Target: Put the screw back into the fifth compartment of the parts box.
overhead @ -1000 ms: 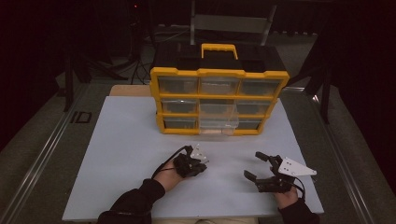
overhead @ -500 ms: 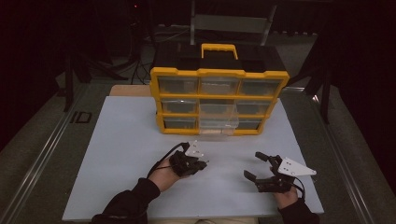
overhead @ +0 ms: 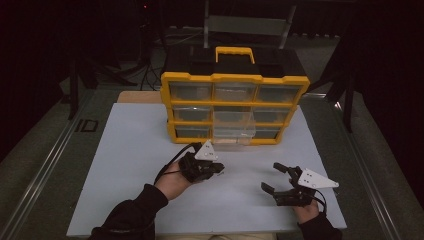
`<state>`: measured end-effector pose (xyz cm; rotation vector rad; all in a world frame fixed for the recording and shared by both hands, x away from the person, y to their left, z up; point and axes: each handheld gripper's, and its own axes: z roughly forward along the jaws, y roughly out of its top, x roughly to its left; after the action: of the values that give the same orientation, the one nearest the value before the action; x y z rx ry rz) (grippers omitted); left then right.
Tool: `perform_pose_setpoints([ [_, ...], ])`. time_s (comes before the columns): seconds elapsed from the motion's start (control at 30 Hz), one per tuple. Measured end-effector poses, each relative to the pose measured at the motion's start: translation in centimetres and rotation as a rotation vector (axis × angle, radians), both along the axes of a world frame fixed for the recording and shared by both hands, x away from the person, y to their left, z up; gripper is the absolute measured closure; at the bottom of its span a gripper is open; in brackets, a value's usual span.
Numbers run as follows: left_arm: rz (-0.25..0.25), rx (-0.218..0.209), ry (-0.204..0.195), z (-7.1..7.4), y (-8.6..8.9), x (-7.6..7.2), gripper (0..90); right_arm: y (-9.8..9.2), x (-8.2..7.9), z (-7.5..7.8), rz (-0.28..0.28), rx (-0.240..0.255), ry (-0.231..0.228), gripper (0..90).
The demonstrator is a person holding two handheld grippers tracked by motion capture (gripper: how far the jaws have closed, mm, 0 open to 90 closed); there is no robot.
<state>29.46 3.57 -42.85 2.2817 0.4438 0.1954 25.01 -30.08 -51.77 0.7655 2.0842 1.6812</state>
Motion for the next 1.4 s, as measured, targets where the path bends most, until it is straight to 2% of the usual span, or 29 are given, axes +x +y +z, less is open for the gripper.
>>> perform_pose_setpoints([
  [0.17, -0.003, -0.015, -0.011, 1.6, -0.1, 0.3, 88.8, 0.0, 0.0, 0.0, 0.000, 0.000, 0.000, 14.4],
  [0.37, -0.003, -0.032, -0.044, 3.7, -0.3, 0.6, 88.8, 0.0, 0.0, 0.0, 0.000, 0.000, 0.001, 14.4],
  [0.93, 0.028, -0.078, -0.107, 8.8, -0.6, 2.5, 88.8, 0.0, 0.0, 0.0, 0.000, -0.001, 0.004, 14.3],
  [1.1, 0.044, -0.096, -0.124, 9.9, -1.0, 3.1, 88.8, 0.0, 0.0, -0.1, 0.001, 0.000, 0.005, 14.3],
  [1.23, 0.048, -0.115, -0.123, 10.4, -1.2, 3.7, 88.7, 0.0, 0.0, 0.0, 0.001, -0.001, 0.005, 14.3],
  [1.4, 0.079, -0.135, -0.124, 10.9, -1.3, 4.6, 88.7, 0.0, 0.0, -0.1, 0.001, 0.002, 0.004, 14.4],
])
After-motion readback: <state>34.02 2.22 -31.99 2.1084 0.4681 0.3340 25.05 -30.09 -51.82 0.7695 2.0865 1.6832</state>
